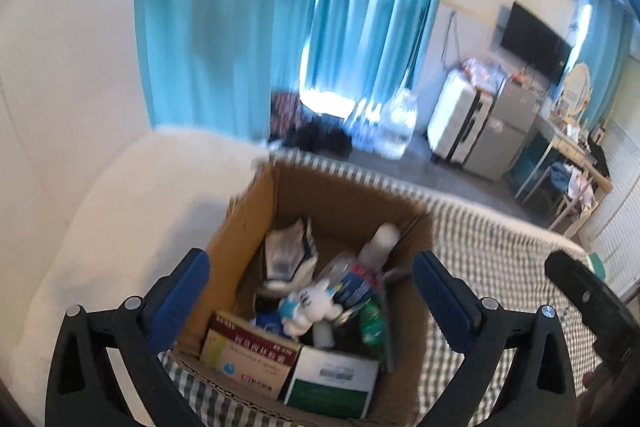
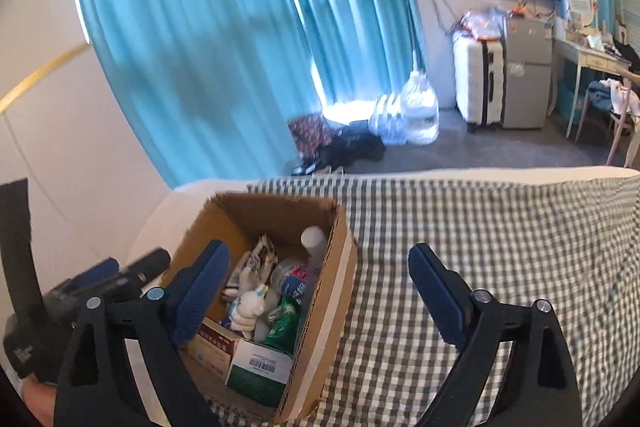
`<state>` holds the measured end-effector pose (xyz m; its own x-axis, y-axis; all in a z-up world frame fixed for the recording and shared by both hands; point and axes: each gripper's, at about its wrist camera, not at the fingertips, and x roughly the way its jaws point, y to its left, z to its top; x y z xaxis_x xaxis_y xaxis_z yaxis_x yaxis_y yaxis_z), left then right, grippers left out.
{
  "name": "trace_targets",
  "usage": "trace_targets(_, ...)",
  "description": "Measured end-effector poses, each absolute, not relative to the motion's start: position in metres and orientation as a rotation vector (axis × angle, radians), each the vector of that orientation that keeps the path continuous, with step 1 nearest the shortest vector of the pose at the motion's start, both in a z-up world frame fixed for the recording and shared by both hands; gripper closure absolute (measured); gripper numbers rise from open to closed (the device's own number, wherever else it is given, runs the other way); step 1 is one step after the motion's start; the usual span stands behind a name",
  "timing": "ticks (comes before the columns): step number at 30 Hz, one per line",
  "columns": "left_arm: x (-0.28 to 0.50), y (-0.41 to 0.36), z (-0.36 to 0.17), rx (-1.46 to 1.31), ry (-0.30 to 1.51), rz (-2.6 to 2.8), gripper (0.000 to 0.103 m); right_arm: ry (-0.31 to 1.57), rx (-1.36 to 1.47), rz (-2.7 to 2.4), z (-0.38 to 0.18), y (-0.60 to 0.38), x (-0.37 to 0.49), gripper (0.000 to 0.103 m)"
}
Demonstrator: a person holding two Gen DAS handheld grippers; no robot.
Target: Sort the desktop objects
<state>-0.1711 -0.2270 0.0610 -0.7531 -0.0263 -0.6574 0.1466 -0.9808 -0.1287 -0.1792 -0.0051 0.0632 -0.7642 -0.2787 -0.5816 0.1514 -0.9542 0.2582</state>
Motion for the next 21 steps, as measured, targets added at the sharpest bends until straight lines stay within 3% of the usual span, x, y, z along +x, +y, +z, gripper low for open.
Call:
trace_targets(3,-0.159,-0.210,0.087,0.999,0.219,-2.891,0.000,-0.307,0.861,-2.779,0.084,0.009,-0.159,0.000)
trace_targets(10,-0.127,-0.174,0.115,0.893,0.164,-3.002,0.000,-0.291,0.715,-2.860,0.118,0.046,-0.116,0.000)
trace_targets(21,-0.106,-0.127,0.084,0.935,0.133,-2.995,0.000,-0.244,0.788,-2.924,0.090,0.100,-0.076,0.000)
